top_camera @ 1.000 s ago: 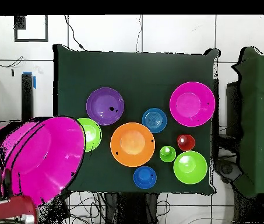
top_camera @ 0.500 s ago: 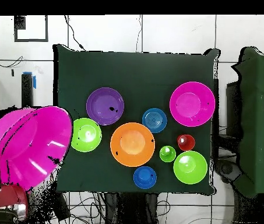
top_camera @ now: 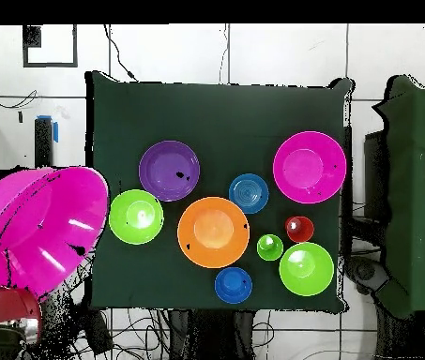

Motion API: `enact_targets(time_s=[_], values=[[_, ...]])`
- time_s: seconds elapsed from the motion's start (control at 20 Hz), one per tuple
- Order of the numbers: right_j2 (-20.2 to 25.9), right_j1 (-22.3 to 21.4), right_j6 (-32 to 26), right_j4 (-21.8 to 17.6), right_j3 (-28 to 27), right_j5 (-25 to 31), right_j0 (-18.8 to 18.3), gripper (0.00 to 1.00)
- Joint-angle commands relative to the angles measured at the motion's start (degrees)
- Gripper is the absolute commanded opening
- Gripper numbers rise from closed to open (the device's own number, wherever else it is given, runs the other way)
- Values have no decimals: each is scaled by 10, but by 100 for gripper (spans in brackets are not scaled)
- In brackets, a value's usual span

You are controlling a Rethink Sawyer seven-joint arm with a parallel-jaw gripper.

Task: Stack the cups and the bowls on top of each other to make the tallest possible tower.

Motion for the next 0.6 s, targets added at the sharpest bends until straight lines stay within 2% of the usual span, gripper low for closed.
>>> enact_targets(time_s=[0.05, 0.1, 0.15, 0.2, 0.3, 0.4, 0.45, 0.6], values=[[-56, -5, -117, -37, 200, -7, -2, 0], [-59, -3, -84, -63, 193, 1, -4, 0], [-66, 3, -15, -110, 179, 25, -7, 0], [-70, 6, 18, -132, 173, 37, -7, 0], [-86, 14, 132, -209, 148, 60, 0, 0], [-108, 30, 252, -275, 121, 103, 17, 0], [-127, 45, 333, -306, 106, 125, 36, 0], [-145, 61, 413, -324, 95, 139, 54, 0]])
